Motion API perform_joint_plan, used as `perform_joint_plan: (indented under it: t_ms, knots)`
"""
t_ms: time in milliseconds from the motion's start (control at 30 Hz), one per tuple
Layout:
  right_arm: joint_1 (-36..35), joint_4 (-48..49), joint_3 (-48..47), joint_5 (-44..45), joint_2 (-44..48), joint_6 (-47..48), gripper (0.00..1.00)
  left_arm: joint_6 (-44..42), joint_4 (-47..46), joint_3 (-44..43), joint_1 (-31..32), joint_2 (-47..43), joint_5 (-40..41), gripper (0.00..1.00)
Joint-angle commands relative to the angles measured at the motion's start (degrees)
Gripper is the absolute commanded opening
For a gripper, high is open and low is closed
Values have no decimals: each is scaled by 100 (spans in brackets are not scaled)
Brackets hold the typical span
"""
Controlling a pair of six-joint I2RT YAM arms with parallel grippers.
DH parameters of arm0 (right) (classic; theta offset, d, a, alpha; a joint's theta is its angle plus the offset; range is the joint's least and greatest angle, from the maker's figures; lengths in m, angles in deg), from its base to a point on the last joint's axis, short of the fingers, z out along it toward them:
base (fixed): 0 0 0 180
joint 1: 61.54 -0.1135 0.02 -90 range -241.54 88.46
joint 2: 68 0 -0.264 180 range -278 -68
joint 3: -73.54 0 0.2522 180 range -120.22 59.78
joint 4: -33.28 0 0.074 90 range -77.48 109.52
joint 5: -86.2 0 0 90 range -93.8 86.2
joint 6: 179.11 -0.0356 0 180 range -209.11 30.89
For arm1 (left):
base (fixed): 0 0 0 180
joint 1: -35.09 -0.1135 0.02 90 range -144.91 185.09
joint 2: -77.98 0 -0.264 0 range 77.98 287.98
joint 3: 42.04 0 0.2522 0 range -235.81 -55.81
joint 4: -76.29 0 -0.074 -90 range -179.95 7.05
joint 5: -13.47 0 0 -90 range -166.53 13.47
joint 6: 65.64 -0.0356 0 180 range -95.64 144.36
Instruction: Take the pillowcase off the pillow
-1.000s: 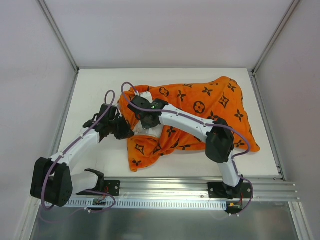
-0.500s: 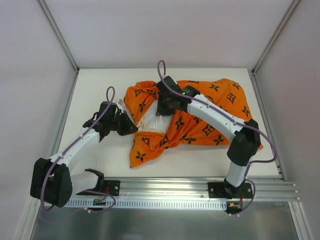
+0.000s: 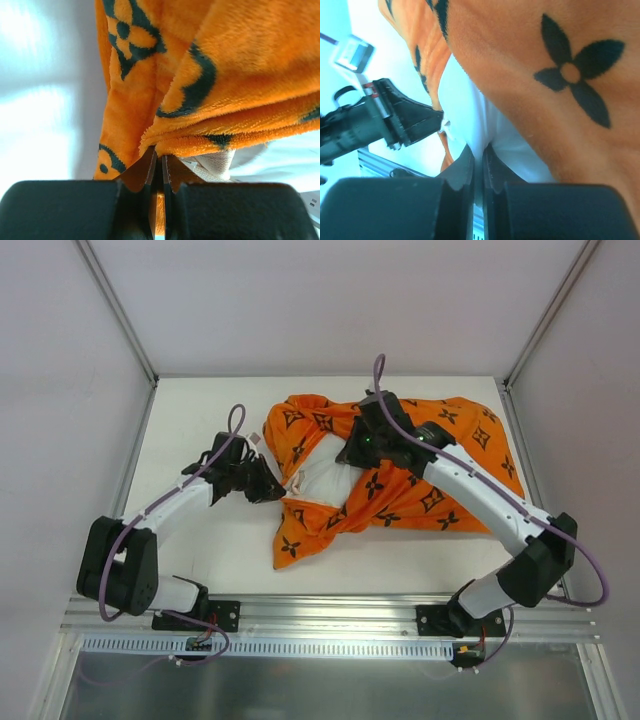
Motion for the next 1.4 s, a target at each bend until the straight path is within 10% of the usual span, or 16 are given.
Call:
perform_joint_plan:
  t_ms: [0, 633, 733, 767, 867, 1367]
  knots:
    - [573, 738, -147, 960, 1397, -61, 1, -444, 1006, 123, -93, 599, 955, 0]
    - [1471, 1177, -84, 20, 1408, -289, 1, -716, 1041, -343, -84, 249, 797, 0]
    - [1453, 1300, 100, -59, 1284, -412, 1, -690, 1076, -572, -84, -313, 314, 41]
    - [1444, 1318, 135, -42, 1258, -421, 1, -672, 1085, -624, -67, -645, 61, 74]
    - [1374, 1221, 31, 107, 1065, -387, 1, -523, 1199, -625, -14, -1269, -144, 98]
    - [847, 984, -620, 538, 467, -255, 1, 1103, 1287, -1441, 1506, -1510, 1164, 99]
